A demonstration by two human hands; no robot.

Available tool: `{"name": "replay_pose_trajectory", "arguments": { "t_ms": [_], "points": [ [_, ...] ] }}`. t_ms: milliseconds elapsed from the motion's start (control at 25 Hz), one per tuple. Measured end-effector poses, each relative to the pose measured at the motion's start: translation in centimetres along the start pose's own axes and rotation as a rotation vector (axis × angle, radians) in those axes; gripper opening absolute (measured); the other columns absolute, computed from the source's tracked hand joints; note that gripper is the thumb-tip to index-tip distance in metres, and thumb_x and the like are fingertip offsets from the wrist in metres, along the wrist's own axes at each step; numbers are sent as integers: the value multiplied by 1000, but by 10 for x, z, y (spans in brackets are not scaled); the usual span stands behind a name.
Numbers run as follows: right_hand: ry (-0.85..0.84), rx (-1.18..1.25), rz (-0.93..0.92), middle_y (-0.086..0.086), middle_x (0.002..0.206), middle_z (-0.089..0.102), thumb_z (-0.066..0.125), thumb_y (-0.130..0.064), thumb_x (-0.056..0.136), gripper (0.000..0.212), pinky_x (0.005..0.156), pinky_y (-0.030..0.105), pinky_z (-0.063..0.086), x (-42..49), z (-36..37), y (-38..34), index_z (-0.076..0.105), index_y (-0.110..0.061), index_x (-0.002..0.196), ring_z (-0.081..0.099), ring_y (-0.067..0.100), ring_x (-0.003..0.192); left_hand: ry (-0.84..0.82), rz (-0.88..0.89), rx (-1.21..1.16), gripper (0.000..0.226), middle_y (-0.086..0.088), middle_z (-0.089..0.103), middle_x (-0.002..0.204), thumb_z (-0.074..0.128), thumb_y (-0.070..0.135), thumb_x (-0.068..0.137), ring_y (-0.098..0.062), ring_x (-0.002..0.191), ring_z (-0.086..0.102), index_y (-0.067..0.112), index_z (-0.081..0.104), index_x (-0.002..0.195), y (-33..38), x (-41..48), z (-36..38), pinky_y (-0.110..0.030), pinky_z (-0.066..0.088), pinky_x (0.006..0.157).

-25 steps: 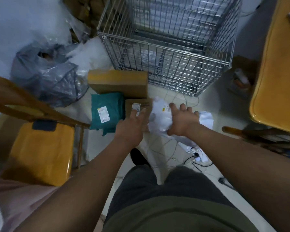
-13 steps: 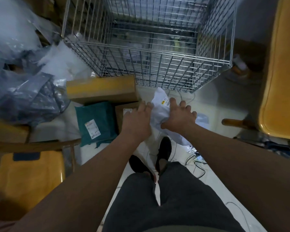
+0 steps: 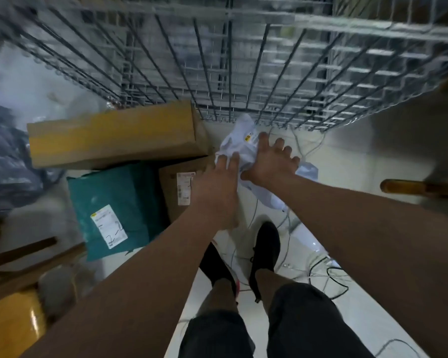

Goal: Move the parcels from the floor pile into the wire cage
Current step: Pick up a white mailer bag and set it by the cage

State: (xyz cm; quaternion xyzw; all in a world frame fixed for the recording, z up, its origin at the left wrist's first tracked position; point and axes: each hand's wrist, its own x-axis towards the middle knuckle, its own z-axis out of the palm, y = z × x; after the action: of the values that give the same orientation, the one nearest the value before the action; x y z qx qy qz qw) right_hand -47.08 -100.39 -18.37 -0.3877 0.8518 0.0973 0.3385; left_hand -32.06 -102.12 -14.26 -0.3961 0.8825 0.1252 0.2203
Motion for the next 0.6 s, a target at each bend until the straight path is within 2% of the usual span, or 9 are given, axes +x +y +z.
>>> {"name": "replay_pose_trajectory", "arguments": {
  "t_ms": [160, 320, 480, 600],
  "points": [
    [64, -26, -4, 18, 143, 37, 76, -64, 68, 107, 97, 55, 40, 79, 73, -3, 19, -28, 150, 42, 42, 128, 70, -13, -71, 77, -12, 29, 157, 53, 28, 98, -34, 126, 50, 20, 11, 161, -5, 70, 77, -45, 47, 91],
    [120, -14, 37, 17, 142, 38, 74, -64, 71, 105, 95, 54, 40, 141, 138, 5, 18, -27, 151, 44, 41, 125, 195, -15, -71, 72, -10, 41, 153, 58, 34, 97, -33, 116, 58, 20, 25, 159, -13, 127, 157, -42, 50, 85],
    [80, -9, 98, 18, 149, 32, 74, -66, 72, 112, 100, 54, 38, 193, 189, 16, 11, -27, 155, 40, 40, 131, 191, 32, -121, 68, -12, 46, 146, 56, 39, 98, -31, 123, 52, 16, 30, 157, -23, 175, 210, -42, 45, 92],
    [106, 28, 102, 19, 148, 34, 75, -63, 74, 107, 101, 54, 38, 213, 217, 10, 16, -24, 155, 42, 41, 129, 207, 63, -155, 67, -15, 47, 146, 60, 34, 96, -33, 125, 50, 13, 35, 154, -29, 197, 230, -46, 45, 96]
  ]
}}
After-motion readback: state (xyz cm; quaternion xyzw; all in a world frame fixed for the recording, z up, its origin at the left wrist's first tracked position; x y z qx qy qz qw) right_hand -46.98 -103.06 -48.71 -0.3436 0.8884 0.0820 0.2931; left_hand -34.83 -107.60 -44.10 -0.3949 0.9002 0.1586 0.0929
